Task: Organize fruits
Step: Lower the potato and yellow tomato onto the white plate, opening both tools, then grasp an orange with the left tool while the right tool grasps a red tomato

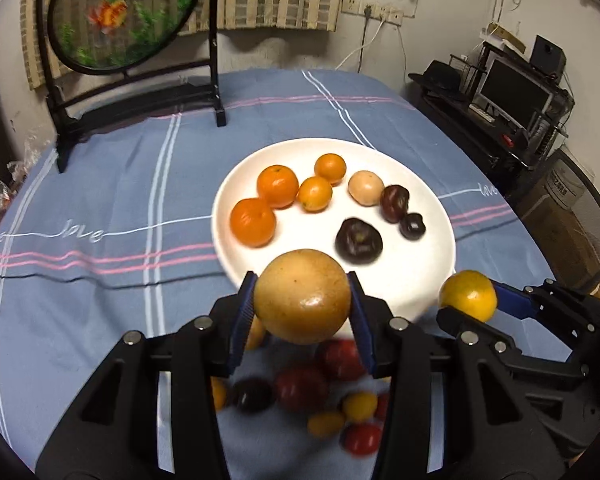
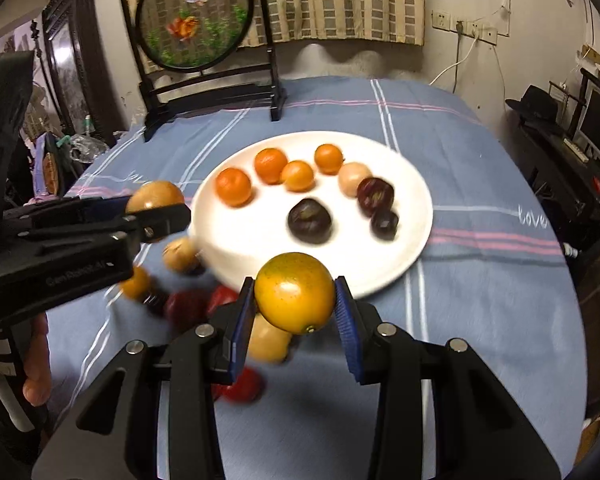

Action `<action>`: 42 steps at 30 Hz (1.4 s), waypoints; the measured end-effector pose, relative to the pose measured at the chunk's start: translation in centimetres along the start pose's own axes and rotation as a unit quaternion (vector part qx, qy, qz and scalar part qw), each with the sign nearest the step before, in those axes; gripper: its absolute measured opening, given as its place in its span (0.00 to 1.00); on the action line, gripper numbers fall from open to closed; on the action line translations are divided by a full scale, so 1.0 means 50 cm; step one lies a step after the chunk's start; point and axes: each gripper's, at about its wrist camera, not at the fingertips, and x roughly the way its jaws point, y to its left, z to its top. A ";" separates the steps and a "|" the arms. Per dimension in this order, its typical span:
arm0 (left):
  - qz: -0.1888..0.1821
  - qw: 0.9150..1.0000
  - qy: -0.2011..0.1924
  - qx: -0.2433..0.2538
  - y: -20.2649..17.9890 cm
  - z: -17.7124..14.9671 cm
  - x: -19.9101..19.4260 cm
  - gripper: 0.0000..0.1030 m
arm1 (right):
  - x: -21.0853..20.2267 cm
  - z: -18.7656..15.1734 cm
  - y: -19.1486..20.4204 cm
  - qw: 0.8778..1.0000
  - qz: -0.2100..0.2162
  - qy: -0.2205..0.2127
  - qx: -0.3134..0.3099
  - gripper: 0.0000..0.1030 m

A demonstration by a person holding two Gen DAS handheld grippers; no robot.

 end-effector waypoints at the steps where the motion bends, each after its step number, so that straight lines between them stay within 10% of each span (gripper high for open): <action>1: -0.001 1.000 0.006 -0.002 0.001 0.015 0.020 0.44 | 0.014 0.013 -0.006 1.000 -0.002 0.003 -0.002 0.38; 19: -0.008 0.998 0.050 -0.027 0.002 0.105 0.173 0.44 | 0.167 0.099 -0.054 0.999 -0.021 0.044 -0.006 0.38; 29: -0.009 0.999 -0.014 -0.049 0.028 0.122 0.067 0.73 | 0.106 0.116 -0.054 0.998 -0.059 0.005 -0.021 0.59; 42: 0.031 0.997 -0.057 -0.043 0.066 -0.106 -0.122 0.78 | -0.051 -0.071 0.042 1.000 -0.005 -0.006 0.001 0.60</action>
